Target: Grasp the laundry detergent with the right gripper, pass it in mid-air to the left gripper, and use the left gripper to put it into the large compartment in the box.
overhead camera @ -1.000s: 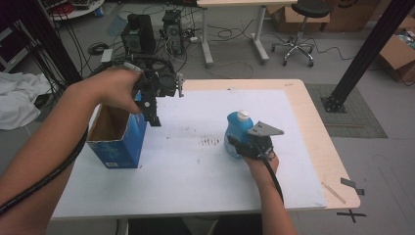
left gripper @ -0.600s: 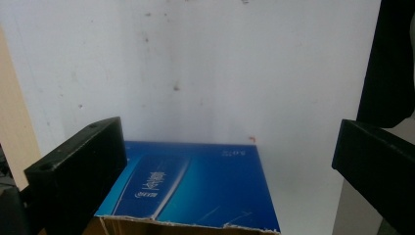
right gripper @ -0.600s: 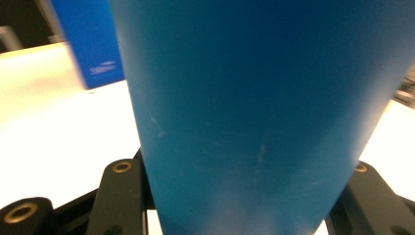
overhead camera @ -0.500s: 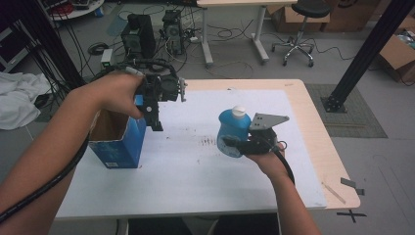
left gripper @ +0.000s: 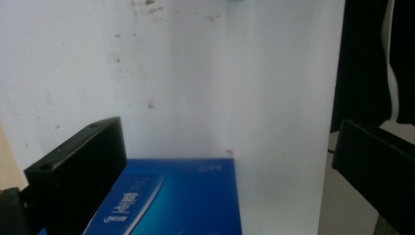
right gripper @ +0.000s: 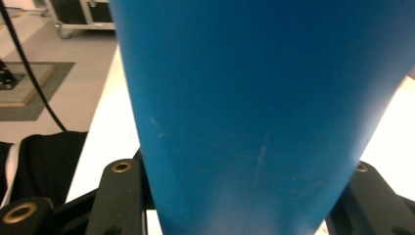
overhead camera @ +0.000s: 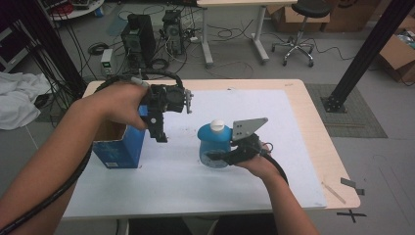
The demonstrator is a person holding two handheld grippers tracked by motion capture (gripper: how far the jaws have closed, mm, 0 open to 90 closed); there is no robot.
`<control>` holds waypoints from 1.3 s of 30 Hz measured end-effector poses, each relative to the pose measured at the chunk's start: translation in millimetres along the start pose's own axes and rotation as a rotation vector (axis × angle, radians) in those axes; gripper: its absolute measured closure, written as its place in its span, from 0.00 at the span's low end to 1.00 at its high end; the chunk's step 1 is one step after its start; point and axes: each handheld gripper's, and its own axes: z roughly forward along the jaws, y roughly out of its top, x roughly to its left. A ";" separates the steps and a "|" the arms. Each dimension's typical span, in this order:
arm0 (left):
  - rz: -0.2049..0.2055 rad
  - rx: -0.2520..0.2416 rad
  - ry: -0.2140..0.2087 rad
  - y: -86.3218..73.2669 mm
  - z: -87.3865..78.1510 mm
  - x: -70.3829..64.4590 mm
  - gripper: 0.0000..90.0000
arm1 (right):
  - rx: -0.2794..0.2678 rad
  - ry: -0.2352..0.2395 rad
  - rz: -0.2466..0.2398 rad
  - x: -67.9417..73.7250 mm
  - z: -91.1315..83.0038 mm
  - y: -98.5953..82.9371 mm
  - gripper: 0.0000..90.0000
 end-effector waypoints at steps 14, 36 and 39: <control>0.058 -0.010 -0.030 19.2 23.9 -25.7 0.00 | -0.006 0.116 -0.036 8.8 50.8 6.4 0.51; 0.048 -0.021 -0.019 20.1 31.6 -33.1 0.00 | -0.035 0.132 -0.040 13.5 89.9 27.2 0.51; 0.048 -0.021 -0.020 19.8 33.0 -33.5 0.00 | -0.035 0.133 -0.041 15.2 92.4 29.6 0.51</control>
